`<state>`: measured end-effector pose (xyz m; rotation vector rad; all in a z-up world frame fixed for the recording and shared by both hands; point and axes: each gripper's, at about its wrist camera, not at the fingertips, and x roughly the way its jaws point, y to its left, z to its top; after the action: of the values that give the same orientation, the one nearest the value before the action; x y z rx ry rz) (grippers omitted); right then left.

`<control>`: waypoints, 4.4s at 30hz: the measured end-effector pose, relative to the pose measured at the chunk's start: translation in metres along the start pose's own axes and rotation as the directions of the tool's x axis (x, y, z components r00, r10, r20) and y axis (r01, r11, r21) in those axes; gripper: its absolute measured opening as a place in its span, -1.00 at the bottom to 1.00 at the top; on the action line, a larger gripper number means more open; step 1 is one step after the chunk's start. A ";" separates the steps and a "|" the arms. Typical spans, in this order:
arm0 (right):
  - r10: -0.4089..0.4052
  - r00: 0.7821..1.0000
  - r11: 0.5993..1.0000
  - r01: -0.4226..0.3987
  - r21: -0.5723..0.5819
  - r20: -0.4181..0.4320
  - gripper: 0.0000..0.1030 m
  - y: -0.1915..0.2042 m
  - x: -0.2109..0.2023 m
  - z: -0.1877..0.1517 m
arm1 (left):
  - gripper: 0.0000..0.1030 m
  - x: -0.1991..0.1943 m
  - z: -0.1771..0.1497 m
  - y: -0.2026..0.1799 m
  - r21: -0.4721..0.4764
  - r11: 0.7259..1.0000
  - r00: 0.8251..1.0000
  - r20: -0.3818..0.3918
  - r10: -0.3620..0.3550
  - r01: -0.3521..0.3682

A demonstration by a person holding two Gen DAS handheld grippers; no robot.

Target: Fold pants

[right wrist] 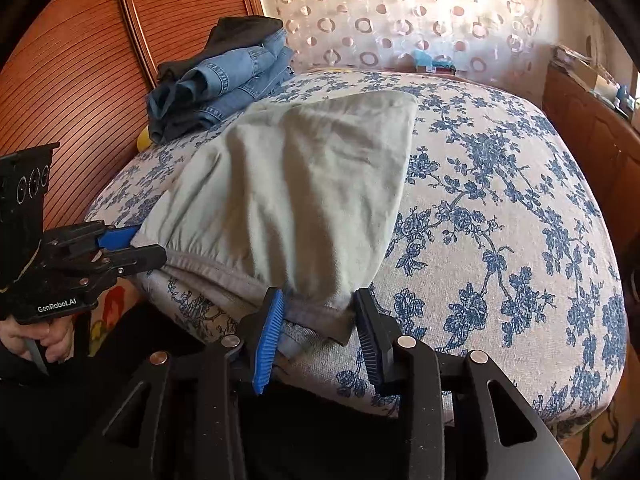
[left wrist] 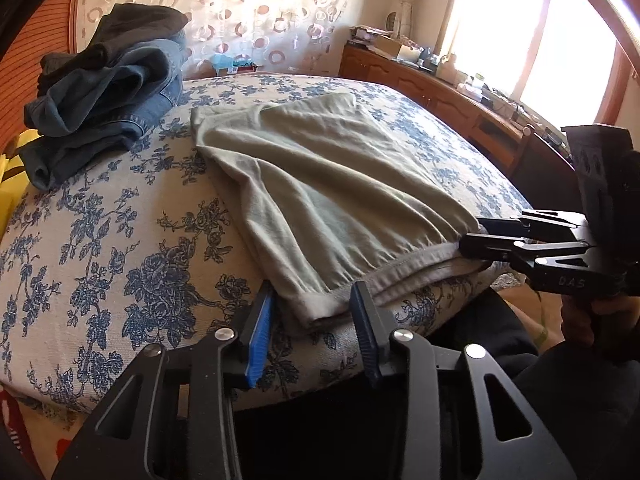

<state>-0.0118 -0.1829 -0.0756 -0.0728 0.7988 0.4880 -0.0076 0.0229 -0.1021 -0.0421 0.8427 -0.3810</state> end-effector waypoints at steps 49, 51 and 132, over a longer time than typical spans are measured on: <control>0.021 0.975 0.999 -0.029 0.030 0.223 -0.82 -0.038 0.042 0.131 | -0.77 0.031 0.127 0.046 -0.025 0.995 0.980 0.172 0.096 -0.093; 0.016 0.975 0.999 -0.023 0.026 0.221 -0.82 -0.039 0.048 0.135 | -0.77 0.034 0.130 0.048 -0.025 0.995 0.981 0.168 0.100 -0.098; 0.029 0.997 0.999 -0.025 -0.046 0.074 -0.32 -0.061 0.068 0.117 | -0.84 0.049 0.124 0.075 -0.037 0.988 0.983 0.104 0.150 -0.147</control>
<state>0.1345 -0.1818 -0.0490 -0.0850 0.7161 0.5315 0.1361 0.0619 -0.0681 -0.0264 0.7404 -0.2240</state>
